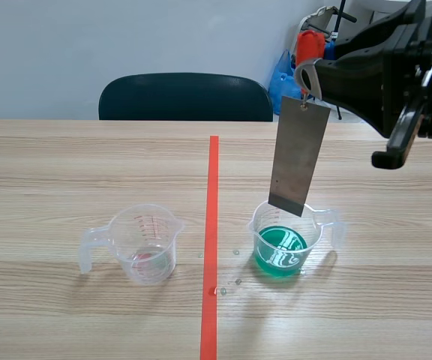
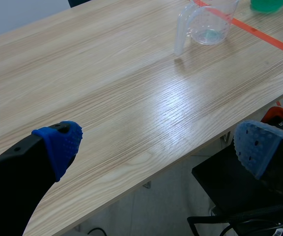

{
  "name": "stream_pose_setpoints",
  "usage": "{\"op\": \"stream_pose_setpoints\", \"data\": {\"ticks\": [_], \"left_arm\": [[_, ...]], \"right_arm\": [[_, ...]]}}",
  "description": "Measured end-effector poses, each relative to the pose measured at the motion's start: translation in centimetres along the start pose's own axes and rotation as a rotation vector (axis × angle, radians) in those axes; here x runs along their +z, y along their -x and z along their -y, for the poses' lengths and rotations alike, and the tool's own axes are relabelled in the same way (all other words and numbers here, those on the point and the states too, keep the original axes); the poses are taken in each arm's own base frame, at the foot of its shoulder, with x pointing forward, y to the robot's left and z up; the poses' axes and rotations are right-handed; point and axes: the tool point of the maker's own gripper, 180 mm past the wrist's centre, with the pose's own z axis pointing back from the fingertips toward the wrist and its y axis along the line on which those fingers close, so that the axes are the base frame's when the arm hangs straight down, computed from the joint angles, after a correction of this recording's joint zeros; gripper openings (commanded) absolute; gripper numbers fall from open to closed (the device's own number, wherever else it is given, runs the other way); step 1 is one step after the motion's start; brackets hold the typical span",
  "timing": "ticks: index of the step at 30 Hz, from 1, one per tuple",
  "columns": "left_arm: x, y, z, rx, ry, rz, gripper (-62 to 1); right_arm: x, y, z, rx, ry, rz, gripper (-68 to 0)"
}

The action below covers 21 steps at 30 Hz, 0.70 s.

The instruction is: Do the redox reaction experiment

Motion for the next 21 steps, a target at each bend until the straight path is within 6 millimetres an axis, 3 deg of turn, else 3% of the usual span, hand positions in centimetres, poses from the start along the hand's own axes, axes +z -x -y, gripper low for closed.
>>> {"op": "stream_pose_setpoints", "data": {"ticks": [10, 21], "left_arm": [[-0.1, 0.0, 0.0, -0.001, -0.001, 0.002, 1.4], [-0.1, 0.0, 0.0, -0.001, -0.001, 0.002, 1.4]], "right_arm": [[0.0, -0.1, 0.0, 0.001, 0.000, 0.002, -66.7], [-1.0, -1.7, -0.3, 0.040, -0.033, 0.046, -66.7]]}}
